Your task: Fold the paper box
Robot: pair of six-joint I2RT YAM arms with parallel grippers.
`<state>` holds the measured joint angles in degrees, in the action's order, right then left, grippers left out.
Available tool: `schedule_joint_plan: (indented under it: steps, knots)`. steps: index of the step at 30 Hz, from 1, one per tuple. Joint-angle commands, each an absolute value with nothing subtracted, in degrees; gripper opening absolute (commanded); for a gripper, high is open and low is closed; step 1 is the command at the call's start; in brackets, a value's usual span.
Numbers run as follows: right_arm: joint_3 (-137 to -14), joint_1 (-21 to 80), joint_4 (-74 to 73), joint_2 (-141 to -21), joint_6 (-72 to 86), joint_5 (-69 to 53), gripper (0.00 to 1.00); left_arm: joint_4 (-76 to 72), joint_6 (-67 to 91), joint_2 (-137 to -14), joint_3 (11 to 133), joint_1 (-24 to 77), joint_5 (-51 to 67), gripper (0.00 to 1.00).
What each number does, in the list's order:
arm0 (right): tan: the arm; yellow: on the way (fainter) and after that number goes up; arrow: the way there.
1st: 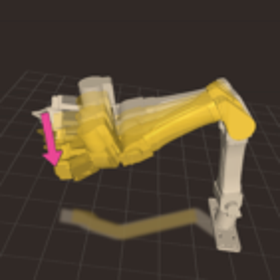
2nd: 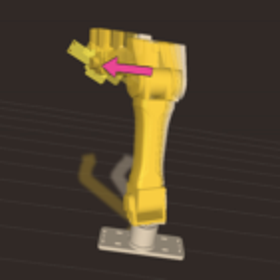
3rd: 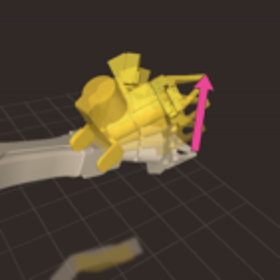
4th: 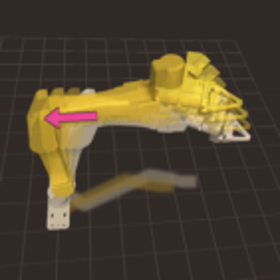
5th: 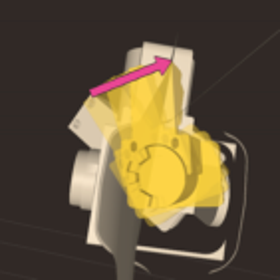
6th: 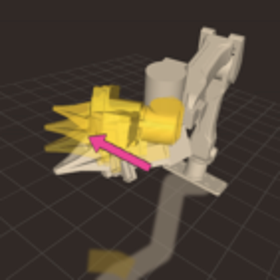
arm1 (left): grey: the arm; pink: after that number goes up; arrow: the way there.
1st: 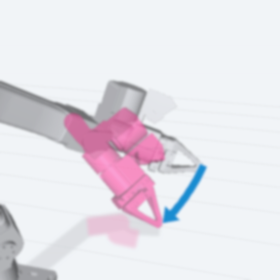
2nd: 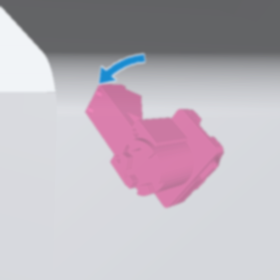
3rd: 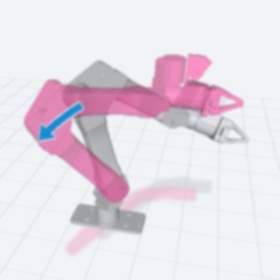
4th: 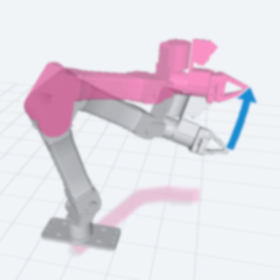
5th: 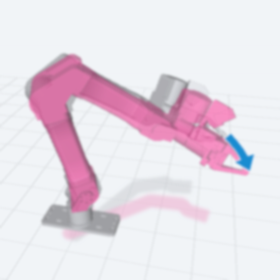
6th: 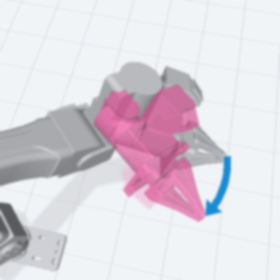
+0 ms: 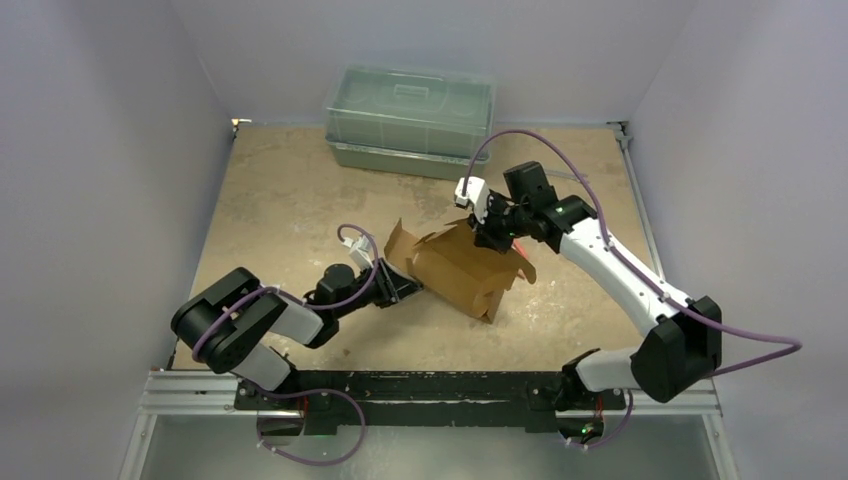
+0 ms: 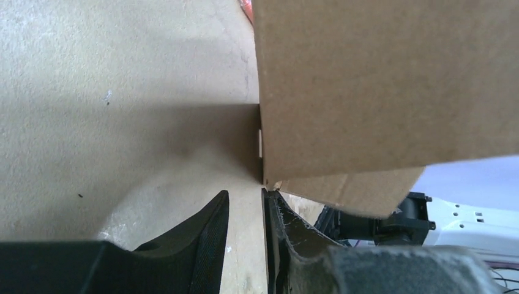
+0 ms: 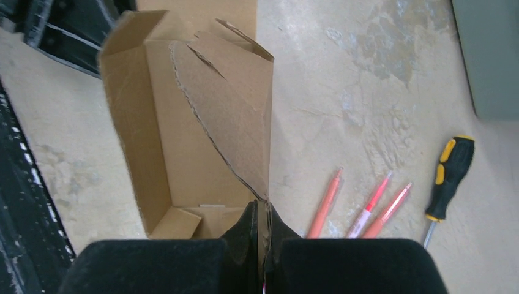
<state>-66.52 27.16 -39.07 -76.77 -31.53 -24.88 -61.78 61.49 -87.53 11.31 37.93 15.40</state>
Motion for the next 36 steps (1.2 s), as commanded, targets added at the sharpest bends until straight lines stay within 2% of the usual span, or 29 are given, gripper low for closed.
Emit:
schedule_joint_plan:
  steps: [1, 13, 21, 25, 29, 36]
  knots:
    - [-69.45, 28.15, -39.65, -78.40, -32.44, -17.41, 0.00, -60.22, 62.27, -86.57, 10.87, 37.53, 14.90, 0.27]
    - [-70.61, 28.31, -40.28, -79.43, -32.42, -16.97, 0.00, -26.98, 59.43, -66.83, 11.25, 36.36, 7.44, 0.34]
    - [-69.57, 27.85, -40.63, -77.16, -32.01, -22.26, 0.00, -13.38, 59.14, -50.99, 13.19, 36.19, 3.70, 0.41]
    - [-69.40, 26.28, -41.18, -76.99, -31.69, -26.45, 0.00, -14.17, 60.94, -51.16, 15.09, 36.20, 7.75, 0.42]
    - [-68.71, 25.66, -40.80, -76.99, -30.91, -29.02, 0.00, -21.72, 64.91, -56.06, 14.69, 36.82, 13.10, 0.39]
    - [-68.12, 24.01, -41.26, -77.98, -29.28, -36.59, 0.00, -28.87, 66.60, -63.94, 16.57, 40.37, 11.64, 0.38]
